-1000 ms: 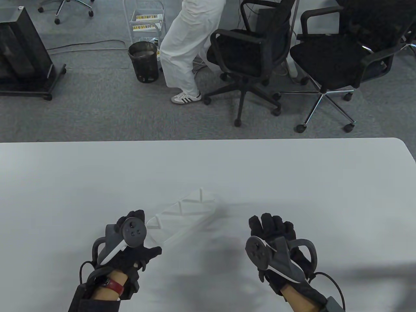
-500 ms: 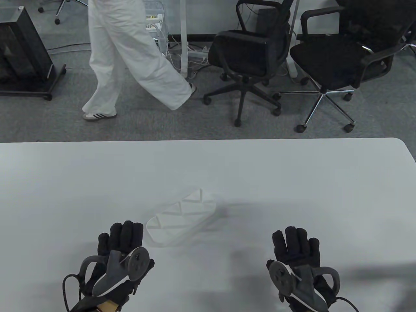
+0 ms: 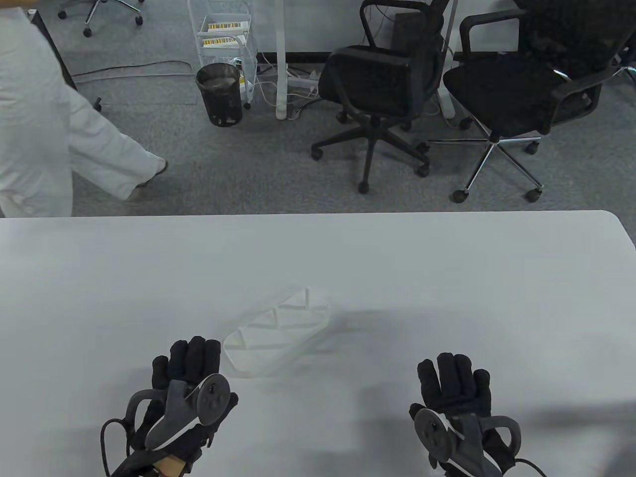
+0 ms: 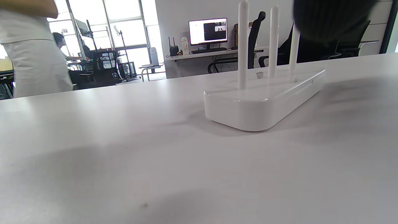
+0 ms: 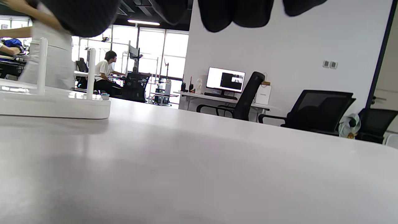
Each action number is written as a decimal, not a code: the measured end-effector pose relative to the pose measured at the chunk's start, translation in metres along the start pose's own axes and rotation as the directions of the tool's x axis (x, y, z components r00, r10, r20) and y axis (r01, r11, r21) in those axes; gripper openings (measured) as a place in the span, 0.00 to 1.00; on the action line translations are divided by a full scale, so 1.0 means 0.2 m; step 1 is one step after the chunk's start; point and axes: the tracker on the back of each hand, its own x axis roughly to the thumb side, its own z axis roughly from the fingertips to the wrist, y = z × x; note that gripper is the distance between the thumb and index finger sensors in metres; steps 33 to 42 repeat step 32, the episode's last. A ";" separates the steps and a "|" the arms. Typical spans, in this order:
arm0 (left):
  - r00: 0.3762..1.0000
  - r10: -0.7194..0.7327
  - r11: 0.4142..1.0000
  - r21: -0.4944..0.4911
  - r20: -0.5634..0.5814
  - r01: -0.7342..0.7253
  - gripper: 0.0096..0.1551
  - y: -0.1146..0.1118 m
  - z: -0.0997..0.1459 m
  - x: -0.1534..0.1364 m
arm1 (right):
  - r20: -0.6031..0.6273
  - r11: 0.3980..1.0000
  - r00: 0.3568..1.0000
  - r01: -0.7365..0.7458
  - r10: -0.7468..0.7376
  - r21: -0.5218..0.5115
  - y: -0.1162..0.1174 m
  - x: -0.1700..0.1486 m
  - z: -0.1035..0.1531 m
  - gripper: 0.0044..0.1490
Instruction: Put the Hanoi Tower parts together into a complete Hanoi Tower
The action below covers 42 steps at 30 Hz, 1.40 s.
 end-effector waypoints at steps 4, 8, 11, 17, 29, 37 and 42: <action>1.000 -0.016 1.000 0.011 0.005 0.016 0.61 0.01 0.01 0.02 | -0.008 1.000 1.000 0.003 -0.003 0.012 0.01 0.00 0.00 0.50; 1.000 -0.016 1.000 0.011 0.009 0.016 0.61 -0.01 0.00 0.02 | -0.009 1.000 1.000 -0.008 0.008 0.023 0.02 0.00 0.00 0.50; 1.000 -0.012 1.000 0.009 0.009 0.012 0.61 -0.02 0.00 0.01 | -0.008 0.999 1.000 -0.010 0.011 0.032 0.03 0.01 0.01 0.50; 1.000 -0.003 1.000 0.008 0.006 0.003 0.61 -0.04 -0.01 0.00 | 0.000 0.999 1.000 -0.014 0.014 0.053 0.05 0.02 0.01 0.49; 1.000 -0.022 1.000 0.003 0.005 0.022 0.60 -0.07 -0.02 0.01 | 0.005 0.997 1.000 0.009 -0.009 0.077 0.06 0.01 0.01 0.48; 1.000 -0.030 1.000 -0.008 0.006 0.030 0.60 -0.09 -0.03 0.00 | 0.005 0.997 1.000 0.014 -0.014 0.078 0.06 0.01 0.01 0.48; 1.000 -0.030 1.000 -0.008 0.006 0.030 0.60 -0.09 -0.03 0.00 | 0.005 0.997 1.000 0.014 -0.014 0.078 0.06 0.01 0.01 0.48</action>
